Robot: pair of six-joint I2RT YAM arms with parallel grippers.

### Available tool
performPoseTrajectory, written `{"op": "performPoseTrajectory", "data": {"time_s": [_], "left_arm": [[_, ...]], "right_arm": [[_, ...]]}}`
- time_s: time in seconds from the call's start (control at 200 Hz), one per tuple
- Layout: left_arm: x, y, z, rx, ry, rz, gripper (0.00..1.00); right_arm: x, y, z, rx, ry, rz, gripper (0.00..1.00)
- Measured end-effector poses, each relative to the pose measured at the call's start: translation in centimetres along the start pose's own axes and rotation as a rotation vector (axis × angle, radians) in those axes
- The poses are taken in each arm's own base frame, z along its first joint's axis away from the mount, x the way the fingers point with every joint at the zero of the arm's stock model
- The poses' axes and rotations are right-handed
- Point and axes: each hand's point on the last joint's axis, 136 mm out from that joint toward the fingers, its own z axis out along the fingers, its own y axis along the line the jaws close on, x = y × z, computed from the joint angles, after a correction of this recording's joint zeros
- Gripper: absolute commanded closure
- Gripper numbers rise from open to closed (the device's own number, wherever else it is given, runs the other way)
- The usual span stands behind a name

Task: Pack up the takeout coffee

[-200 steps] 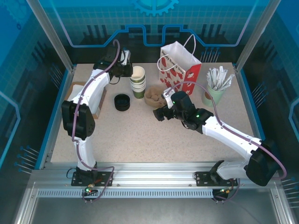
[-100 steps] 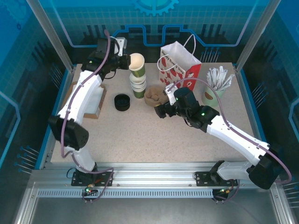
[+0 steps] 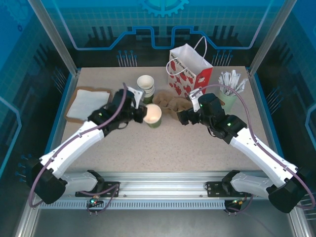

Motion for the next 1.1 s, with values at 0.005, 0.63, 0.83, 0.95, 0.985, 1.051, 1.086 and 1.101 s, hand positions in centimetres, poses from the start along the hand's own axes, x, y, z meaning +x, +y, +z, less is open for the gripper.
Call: {"op": "performPoseTrajectory", "data": {"time_s": [0.005,0.63,0.83,0.95,0.985,1.051,1.086,1.101], "left_arm": [[0.3,0.0,0.2,-0.001,0.005,0.002,0.91],[7.7,-1.4,6.9,-0.036,0.105,0.018,0.87],[8.2,-1.1,7.8,-0.050,0.120,0.020,0.74],[8.2,-1.0,7.8,-0.058,0.118,0.002,0.58],[8.0,-1.0,7.6,-0.058,0.112,0.002,0.54],[7.3,-1.0,6.9,-0.055,0.084,0.000,0.49],[6.7,-1.1,6.2,-0.054,0.060,0.000,0.47],[6.4,-1.1,5.9,-0.051,0.047,0.001,0.47]], "right_arm": [[0.1,-0.1,0.0,0.002,0.003,0.001,0.00],[3.9,-0.6,0.6,0.008,0.087,0.018,0.00],[4.3,-0.4,0.6,-0.003,0.097,0.022,0.00],[4.4,-0.4,0.6,-0.004,0.100,0.025,0.00],[4.4,-0.4,0.5,-0.004,0.101,0.027,0.00],[4.4,-0.4,0.4,-0.007,0.100,0.027,0.00],[4.3,-0.3,0.3,-0.009,0.096,0.026,0.00],[4.3,-0.2,0.3,-0.011,0.094,0.026,0.00]]}}
